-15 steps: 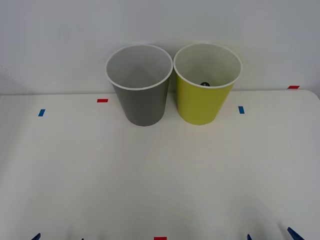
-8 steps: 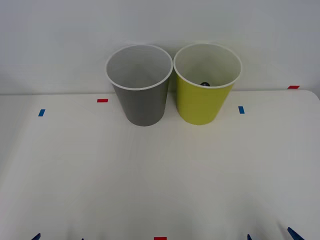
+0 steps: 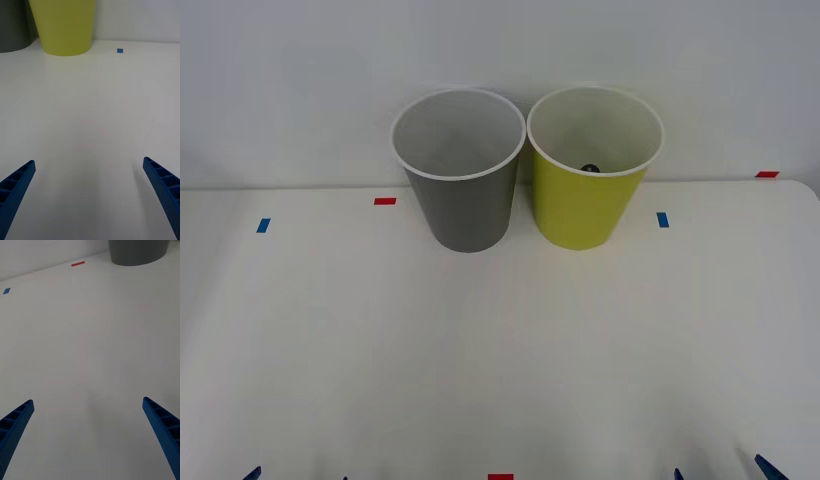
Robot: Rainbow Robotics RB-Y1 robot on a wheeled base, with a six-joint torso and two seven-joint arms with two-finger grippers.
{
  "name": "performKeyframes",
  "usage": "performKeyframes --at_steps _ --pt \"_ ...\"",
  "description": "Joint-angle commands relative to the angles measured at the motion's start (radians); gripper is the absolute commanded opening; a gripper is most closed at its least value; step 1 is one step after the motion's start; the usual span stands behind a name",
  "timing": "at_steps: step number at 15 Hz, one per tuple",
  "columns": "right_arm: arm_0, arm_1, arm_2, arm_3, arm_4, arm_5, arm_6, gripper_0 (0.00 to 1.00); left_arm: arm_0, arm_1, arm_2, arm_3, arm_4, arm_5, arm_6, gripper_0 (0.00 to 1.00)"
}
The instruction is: Put cans in the gray bin and PET bottles in the light green bin.
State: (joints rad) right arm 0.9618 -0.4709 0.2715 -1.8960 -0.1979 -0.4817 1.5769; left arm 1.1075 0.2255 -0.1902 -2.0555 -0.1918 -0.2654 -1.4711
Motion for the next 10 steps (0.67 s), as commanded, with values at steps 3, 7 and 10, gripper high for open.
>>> performKeyframes --at_steps 3,7,10 --pt "0.000 0.000 0.000 0.000 0.000 0.000 0.000 1.00 0.000 0.000 0.000 0.000 0.000 0.000 0.000 1.00" --pt "0.000 0.000 0.000 0.000 0.000 0.000 0.000 1.00 0.000 0.000 0.000 0.000 0.000 0.000 0.000 1.00" --pt "0.000 0.000 0.000 0.000 0.000 0.000 0.000 1.00 0.000 0.000 0.000 0.000 0.000 0.000 0.000 1.00"
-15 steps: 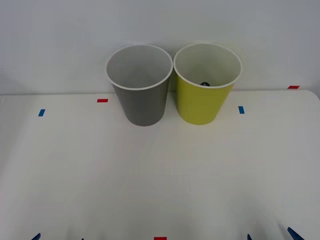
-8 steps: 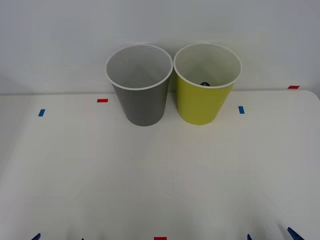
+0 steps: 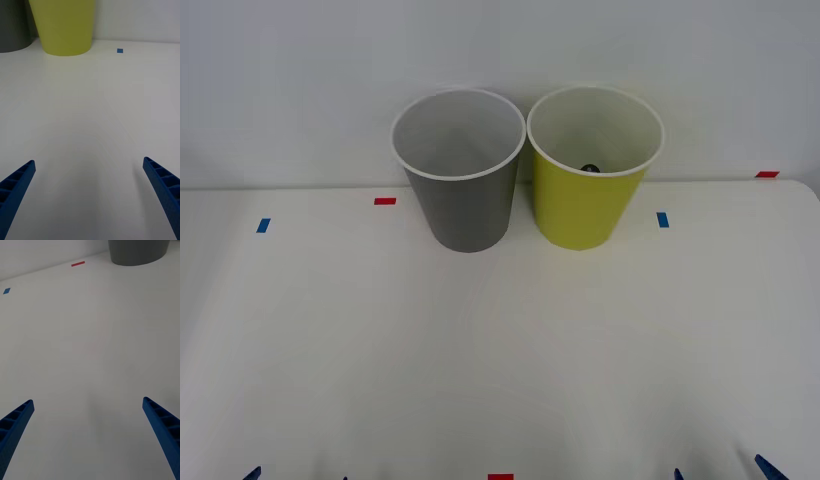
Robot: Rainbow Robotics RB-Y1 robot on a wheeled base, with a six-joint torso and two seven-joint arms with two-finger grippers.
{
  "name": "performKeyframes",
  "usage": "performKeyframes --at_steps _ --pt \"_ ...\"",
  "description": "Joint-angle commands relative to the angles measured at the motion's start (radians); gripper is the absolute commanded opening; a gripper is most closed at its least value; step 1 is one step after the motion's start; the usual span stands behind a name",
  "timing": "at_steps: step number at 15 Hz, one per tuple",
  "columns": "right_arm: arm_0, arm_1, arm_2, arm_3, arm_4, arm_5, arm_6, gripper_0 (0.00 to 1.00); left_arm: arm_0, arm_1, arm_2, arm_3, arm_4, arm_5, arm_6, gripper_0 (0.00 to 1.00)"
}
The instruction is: Put cans in the gray bin and PET bottles in the light green bin.
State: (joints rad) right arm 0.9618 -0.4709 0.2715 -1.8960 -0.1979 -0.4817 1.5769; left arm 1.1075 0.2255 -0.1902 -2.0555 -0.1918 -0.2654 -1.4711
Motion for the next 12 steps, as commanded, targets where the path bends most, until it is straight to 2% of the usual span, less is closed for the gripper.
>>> performKeyframes --at_steps 1,12 --pt "0.000 0.000 0.000 0.000 0.000 0.000 0.000 1.00 0.000 0.000 0.000 0.000 0.000 0.000 0.000 1.00" --pt "0.000 0.000 0.000 0.000 0.000 0.000 0.000 1.00 0.000 0.000 0.000 0.000 0.000 0.000 0.000 1.00"
